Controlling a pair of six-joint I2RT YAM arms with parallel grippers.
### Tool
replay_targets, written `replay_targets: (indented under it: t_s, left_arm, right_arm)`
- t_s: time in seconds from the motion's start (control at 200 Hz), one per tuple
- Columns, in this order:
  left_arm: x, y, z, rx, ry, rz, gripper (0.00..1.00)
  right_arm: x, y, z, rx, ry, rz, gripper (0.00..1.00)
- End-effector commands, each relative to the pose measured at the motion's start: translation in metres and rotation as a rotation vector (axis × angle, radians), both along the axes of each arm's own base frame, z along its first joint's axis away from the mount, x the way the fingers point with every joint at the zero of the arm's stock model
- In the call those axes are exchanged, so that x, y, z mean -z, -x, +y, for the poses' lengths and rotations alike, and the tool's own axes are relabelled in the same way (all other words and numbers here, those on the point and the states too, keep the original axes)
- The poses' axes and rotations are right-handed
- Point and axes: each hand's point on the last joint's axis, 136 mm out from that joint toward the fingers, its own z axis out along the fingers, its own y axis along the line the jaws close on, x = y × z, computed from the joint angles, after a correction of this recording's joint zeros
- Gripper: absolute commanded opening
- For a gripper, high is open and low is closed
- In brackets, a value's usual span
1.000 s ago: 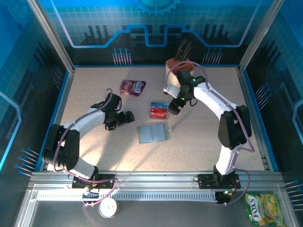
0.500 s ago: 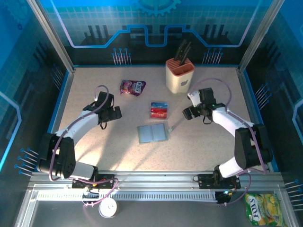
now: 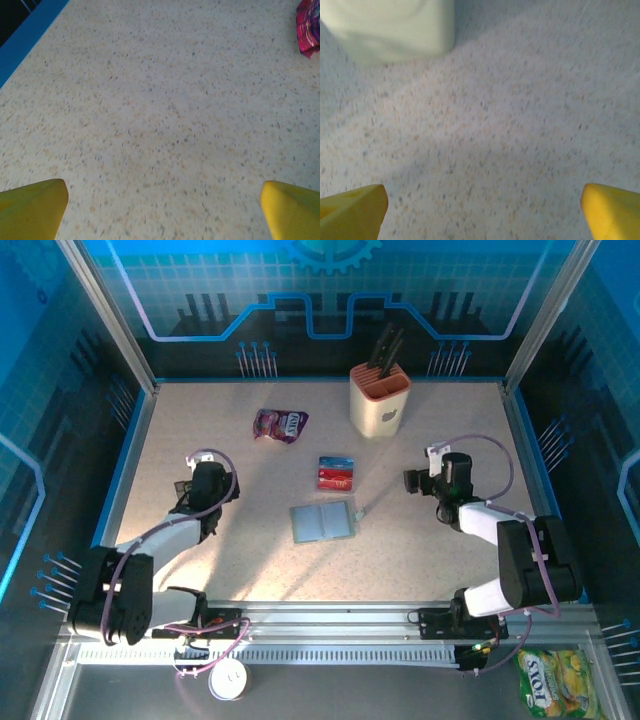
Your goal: Take the credit cards out of the card holder
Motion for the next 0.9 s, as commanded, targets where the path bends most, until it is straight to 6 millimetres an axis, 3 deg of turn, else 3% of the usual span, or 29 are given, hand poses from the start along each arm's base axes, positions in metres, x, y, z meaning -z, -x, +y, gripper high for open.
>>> replay_targets:
  t_s: [0.0,0.175,0.315,0.555,0.89]
  left_arm:
    - [-0.028,-0.029,0.002,0.036,-0.018,-0.194,0.99]
    - [-0.037,-0.036,-0.001,0.077,0.012,-0.301,0.99]
    - [-0.027,-0.043,-0.002,0.109,0.048,-0.347,0.99]
    - [-0.01,-0.053,-0.028,0.273,0.072,-0.308,0.99]
    - [-0.01,-0.053,-0.028,0.27,0.078,-0.297,0.99]
  right_arm:
    - [-0.031,-0.014,-0.011,0.059,-0.026,-0.194,1.0]
    - [-0.019,-0.013,-0.007,0.038,-0.032,-0.215,1.0]
    - [-0.016,-0.012,-0.005,0.02,-0.036,-0.218,1.0]
    - [-0.016,-0.012,-0.003,0.007,-0.039,-0.23,1.0]
    - [-0.015,-0.011,0.008,-0.062,-0.045,-0.222,1.0]
